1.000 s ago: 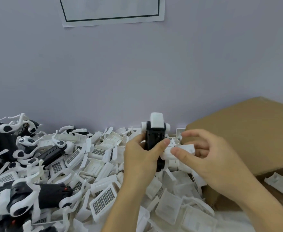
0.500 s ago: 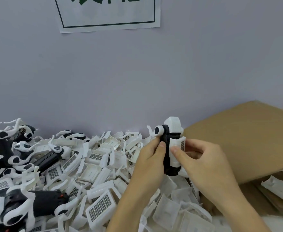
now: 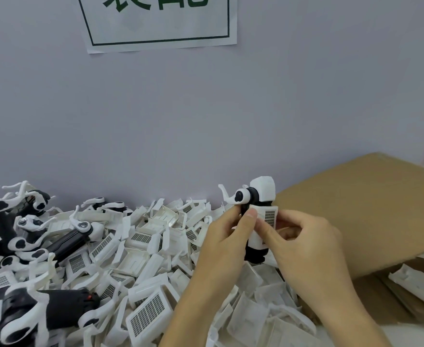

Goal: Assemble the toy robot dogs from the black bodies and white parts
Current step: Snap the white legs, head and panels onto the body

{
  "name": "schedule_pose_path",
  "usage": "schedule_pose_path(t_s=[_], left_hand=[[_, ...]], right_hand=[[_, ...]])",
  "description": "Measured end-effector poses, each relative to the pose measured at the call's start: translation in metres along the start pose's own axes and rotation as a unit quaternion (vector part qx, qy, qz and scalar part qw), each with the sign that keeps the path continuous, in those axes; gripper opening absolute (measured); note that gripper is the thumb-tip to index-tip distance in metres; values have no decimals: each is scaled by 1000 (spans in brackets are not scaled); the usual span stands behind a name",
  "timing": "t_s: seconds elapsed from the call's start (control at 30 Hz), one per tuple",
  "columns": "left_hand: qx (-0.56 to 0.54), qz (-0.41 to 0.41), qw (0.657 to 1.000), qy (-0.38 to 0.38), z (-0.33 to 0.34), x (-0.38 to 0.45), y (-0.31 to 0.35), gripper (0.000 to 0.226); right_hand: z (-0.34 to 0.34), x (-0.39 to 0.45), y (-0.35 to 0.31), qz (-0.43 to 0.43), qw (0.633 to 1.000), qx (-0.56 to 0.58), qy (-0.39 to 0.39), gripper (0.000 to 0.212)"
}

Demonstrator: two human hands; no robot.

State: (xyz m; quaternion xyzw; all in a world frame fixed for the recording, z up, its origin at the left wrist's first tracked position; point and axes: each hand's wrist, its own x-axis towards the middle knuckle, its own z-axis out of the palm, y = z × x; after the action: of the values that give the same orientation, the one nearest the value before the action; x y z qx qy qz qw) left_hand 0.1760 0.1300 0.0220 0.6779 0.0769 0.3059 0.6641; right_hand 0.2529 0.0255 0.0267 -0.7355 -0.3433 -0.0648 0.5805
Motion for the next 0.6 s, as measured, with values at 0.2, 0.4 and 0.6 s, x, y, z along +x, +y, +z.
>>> schedule_pose_path(t_s=[0.2,0.4,0.6], left_hand=[[3,-4,1000,14,-2,1,0,23],[-16,-13,998,61,-1,4,-4,27],[-21,-11,998,66,6,0,-1,51]], right_hand=[[0,1,0,-48,998,-39,-21,32],[2,0,0,-6,998,42,-47,20],[3,1,-10,125,960,224,-108,41]])
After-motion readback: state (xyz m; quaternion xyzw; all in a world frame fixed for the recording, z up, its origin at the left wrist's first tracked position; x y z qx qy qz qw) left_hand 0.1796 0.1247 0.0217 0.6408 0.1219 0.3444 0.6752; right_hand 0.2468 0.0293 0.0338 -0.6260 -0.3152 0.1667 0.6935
